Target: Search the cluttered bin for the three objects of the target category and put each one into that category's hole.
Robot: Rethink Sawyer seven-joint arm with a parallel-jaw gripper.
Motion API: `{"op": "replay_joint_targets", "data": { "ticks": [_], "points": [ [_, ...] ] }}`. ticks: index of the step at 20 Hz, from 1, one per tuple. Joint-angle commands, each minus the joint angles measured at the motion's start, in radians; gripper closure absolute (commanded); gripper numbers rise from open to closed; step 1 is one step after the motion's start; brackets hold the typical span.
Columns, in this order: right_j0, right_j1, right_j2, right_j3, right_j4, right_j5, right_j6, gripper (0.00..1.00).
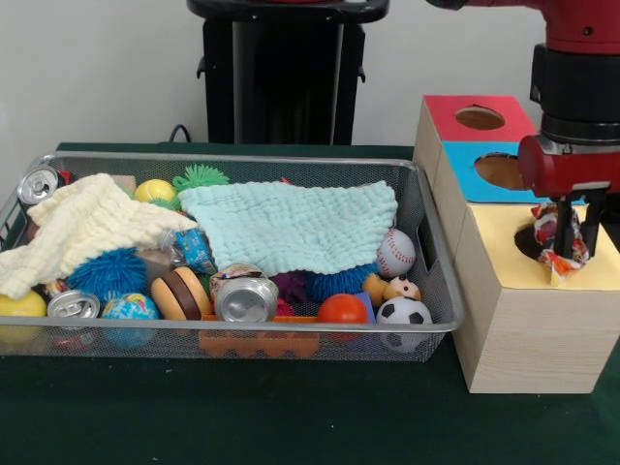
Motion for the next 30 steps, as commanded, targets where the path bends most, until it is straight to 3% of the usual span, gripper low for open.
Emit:
{"op": "replay_joint_targets", "data": {
  "ticks": [1,9,13,19,22,25,30],
  "points": [
    [-0.012,0.064,0.018,-0.015,0.032,0.006,0.210,0.00],
    [0.014,0.075,-0.025,-0.033,0.040,0.013,0.253,0.00],
    [-0.018,0.081,0.019,-0.008,0.057,-0.014,0.227,0.00],
    [-0.027,0.060,0.028,0.019,0.064,-0.019,0.210,0.00],
    [-0.048,-0.020,0.036,0.083,0.066,0.034,0.183,0.00],
    [-0.053,-0.155,0.007,0.123,0.068,0.204,0.150,0.00],
    [-0.059,-0.244,-0.008,0.121,0.064,0.361,0.138,0.00]
  ]
}}
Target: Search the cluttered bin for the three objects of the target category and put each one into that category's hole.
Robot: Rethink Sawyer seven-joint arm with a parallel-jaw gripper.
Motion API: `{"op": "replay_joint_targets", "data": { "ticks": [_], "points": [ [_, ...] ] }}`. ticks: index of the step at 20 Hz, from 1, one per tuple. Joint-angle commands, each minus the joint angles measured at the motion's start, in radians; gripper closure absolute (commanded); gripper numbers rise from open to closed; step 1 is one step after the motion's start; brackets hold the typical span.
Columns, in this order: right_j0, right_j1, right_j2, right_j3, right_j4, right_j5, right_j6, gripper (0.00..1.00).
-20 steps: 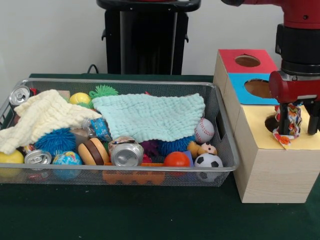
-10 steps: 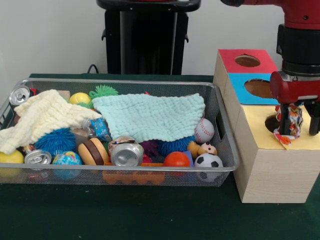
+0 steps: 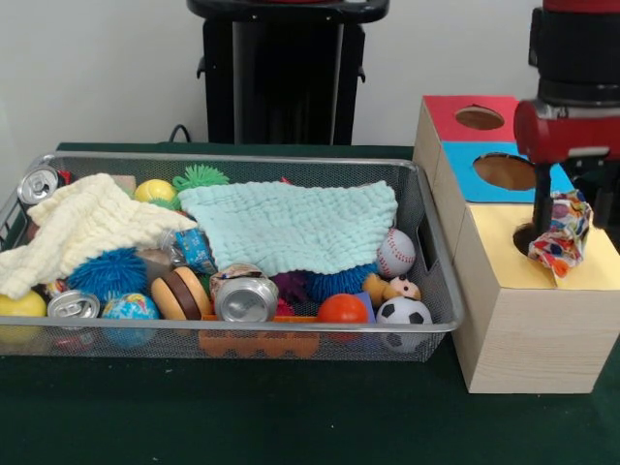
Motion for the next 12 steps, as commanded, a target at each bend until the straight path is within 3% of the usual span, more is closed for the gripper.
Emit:
{"op": "replay_joint_targets", "data": {
  "ticks": [1,7,12],
  "points": [
    [-0.044,-0.191,0.003,0.092,0.031,0.316,0.140,0.00],
    [-0.039,-0.266,-0.007,0.129,0.038,0.367,0.173,0.00],
    [-0.041,-0.270,-0.006,0.154,0.031,0.337,0.170,0.00]
  ]
}}
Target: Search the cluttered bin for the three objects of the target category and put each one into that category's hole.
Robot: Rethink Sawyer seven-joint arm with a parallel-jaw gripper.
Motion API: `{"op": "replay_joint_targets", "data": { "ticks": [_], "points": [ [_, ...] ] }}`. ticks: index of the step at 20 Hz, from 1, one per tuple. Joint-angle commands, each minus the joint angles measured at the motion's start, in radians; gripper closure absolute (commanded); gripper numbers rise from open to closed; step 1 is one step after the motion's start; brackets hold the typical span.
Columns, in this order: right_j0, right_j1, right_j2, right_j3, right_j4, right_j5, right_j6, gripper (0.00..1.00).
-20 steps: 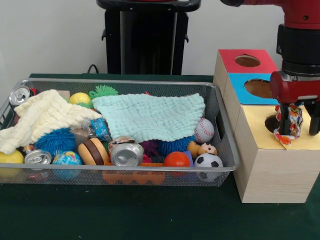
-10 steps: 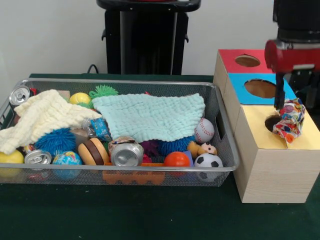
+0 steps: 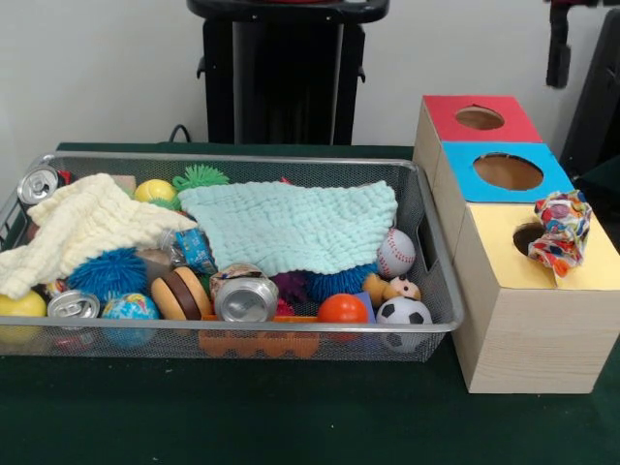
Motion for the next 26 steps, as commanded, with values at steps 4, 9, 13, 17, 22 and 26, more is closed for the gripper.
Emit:
{"op": "replay_joint_targets", "data": {
  "ticks": [4,9,13,17,22,26],
  "points": [
    [-0.024,-0.039,0.024,0.161,0.020,0.023,0.166,0.00],
    [-0.027,-0.035,0.037,0.192,0.035,-0.026,0.168,1.00],
    [-0.018,-0.033,0.028,0.185,0.024,-0.039,0.175,1.00],
    [-0.014,-0.033,0.021,0.195,0.030,-0.046,0.196,1.00],
    [-0.014,-0.012,0.019,0.208,0.031,-0.086,0.213,1.00],
    [-0.022,0.013,0.029,0.232,0.023,-0.162,0.203,1.00]
  ]
}}
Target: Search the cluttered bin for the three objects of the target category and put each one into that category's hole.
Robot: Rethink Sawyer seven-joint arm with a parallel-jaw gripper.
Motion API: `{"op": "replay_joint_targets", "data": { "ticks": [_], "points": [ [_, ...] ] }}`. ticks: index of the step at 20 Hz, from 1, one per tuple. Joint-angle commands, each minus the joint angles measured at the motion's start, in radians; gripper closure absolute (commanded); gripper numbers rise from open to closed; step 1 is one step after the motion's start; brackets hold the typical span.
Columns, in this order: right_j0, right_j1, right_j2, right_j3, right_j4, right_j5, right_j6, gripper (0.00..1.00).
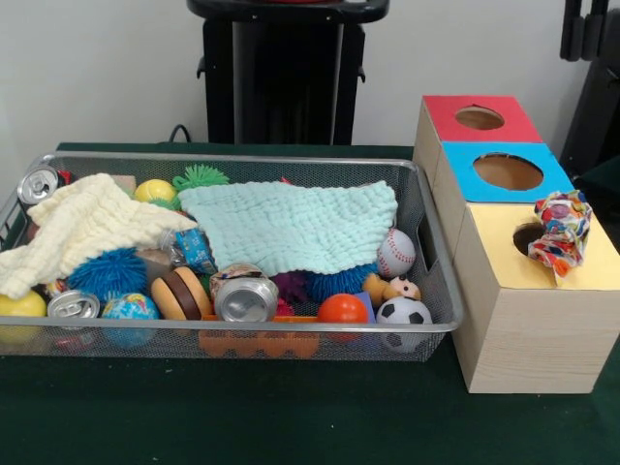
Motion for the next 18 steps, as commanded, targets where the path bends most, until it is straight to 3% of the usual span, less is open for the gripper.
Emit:
{"op": "replay_joint_targets", "data": {
  "ticks": [1,18],
  "points": [
    [-0.022,0.078,0.033,0.139,0.004,-0.149,0.202,1.00],
    [0.026,0.205,-0.020,0.126,-0.027,-0.354,0.217,1.00]
  ]
}}
